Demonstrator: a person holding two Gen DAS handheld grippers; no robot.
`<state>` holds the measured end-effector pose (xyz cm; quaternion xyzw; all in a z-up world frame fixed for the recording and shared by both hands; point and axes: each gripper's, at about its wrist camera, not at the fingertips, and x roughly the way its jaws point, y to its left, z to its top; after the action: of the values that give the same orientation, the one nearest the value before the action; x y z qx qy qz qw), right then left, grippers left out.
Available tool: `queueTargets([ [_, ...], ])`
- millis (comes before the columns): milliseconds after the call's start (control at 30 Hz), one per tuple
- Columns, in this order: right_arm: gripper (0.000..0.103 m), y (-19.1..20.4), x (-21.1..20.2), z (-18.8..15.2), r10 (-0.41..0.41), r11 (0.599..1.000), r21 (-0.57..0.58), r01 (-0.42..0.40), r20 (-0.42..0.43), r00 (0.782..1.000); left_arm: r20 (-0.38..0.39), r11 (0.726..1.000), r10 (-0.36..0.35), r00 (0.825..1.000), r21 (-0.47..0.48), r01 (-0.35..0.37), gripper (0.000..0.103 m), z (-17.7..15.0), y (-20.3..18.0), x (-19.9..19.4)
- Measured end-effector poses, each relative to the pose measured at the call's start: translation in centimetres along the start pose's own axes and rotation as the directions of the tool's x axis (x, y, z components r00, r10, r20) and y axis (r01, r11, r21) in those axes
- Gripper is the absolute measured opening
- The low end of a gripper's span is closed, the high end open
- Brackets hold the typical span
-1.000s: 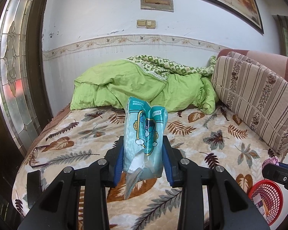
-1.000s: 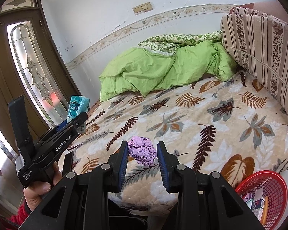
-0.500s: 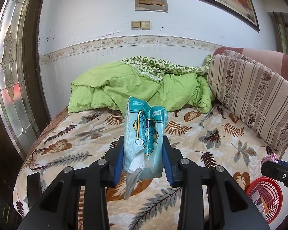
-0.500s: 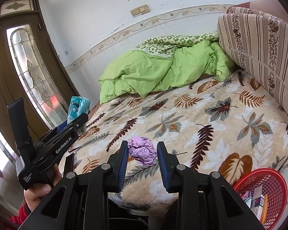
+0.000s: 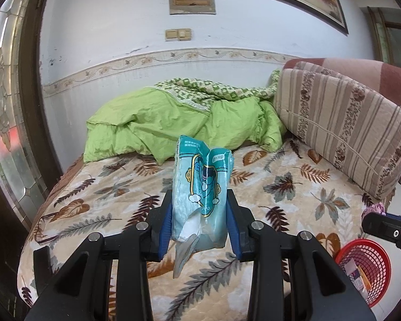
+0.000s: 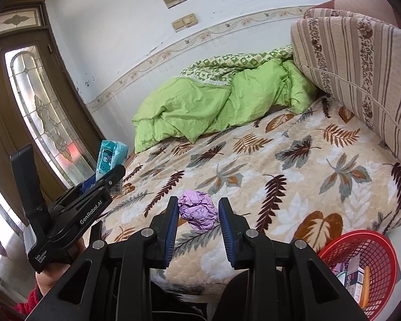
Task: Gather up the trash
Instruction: 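Carry both items over the red wastebasket and open both tools to drop them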
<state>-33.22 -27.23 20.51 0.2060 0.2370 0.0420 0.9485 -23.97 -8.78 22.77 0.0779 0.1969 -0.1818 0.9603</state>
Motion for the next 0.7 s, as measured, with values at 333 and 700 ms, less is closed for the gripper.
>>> queueTargets([
  [333,0.032,-6.8,-5.3,-1.5,-0.152,0.983,0.113,0.146,0.048,0.987,-0.201,0.910,-0.397,0.895,0.042,0.413,0.035,-1.7,-8.1,3.1],
  [700,0.034,-17.0,-9.0,-6.4,-0.345,0.882,0.322,0.345,-0.060,0.937,-0.510,0.692,-0.631,0.584,-0.030,0.722,0.045,-6.9,-20.8,7.2],
])
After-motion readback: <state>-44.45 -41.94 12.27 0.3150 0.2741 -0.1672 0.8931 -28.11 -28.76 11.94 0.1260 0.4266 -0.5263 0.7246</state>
